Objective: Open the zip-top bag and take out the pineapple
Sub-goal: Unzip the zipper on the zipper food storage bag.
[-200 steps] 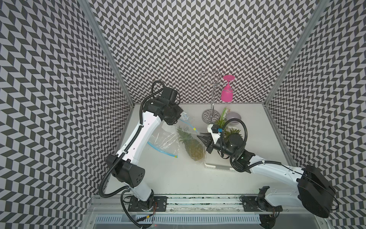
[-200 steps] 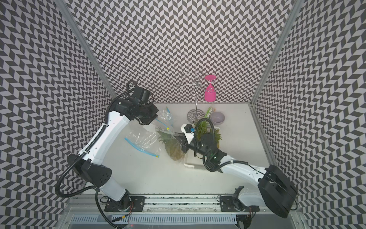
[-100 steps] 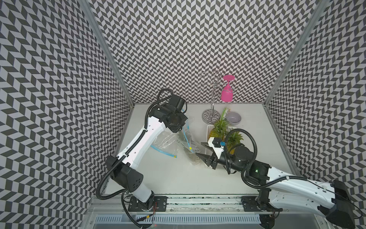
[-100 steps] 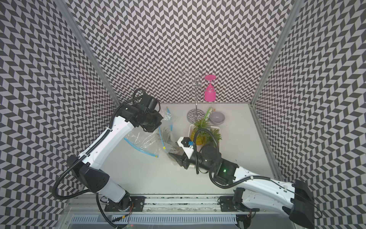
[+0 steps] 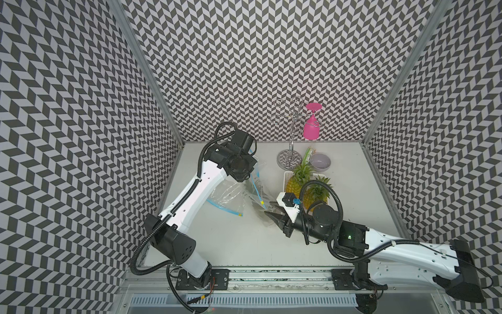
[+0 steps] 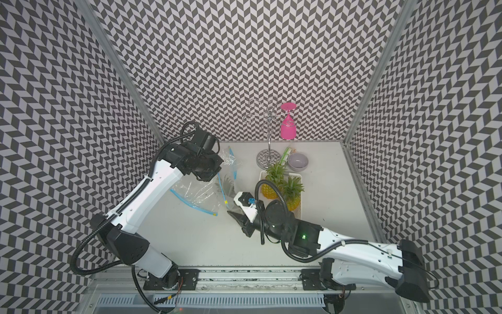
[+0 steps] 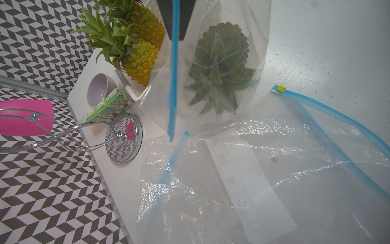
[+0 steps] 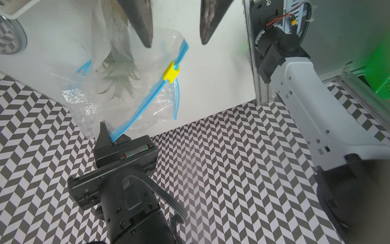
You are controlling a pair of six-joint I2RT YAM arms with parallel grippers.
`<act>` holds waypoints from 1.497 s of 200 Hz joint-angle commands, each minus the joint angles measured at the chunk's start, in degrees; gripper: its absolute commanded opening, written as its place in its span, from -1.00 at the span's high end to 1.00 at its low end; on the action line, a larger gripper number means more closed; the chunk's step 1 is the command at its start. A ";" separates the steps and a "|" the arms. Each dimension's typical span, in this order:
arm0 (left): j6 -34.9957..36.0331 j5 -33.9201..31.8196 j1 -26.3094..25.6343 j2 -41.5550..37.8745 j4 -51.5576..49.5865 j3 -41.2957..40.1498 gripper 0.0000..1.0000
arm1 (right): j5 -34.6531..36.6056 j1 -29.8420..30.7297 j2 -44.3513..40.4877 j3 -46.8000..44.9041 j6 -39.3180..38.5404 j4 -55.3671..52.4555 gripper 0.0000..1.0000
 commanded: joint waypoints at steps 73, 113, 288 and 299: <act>-0.69 -0.58 -0.44 -1.96 -0.12 1.14 1.00 | 2.46 0.35 1.75 2.44 0.81 3.73 0.58; -0.60 -0.73 -0.61 -2.08 -0.01 1.29 1.00 | 4.19 0.35 1.60 1.49 0.98 4.34 0.72; -1.90 15.82 -2.17 -11.21 -7.01 0.37 0.03 | 16.43 0.35 1.40 -5.12 -15.81 15.04 1.00; -2.58 17.68 -3.50 -11.46 -7.07 0.21 0.07 | 16.10 0.35 2.00 -5.32 -16.13 16.07 1.00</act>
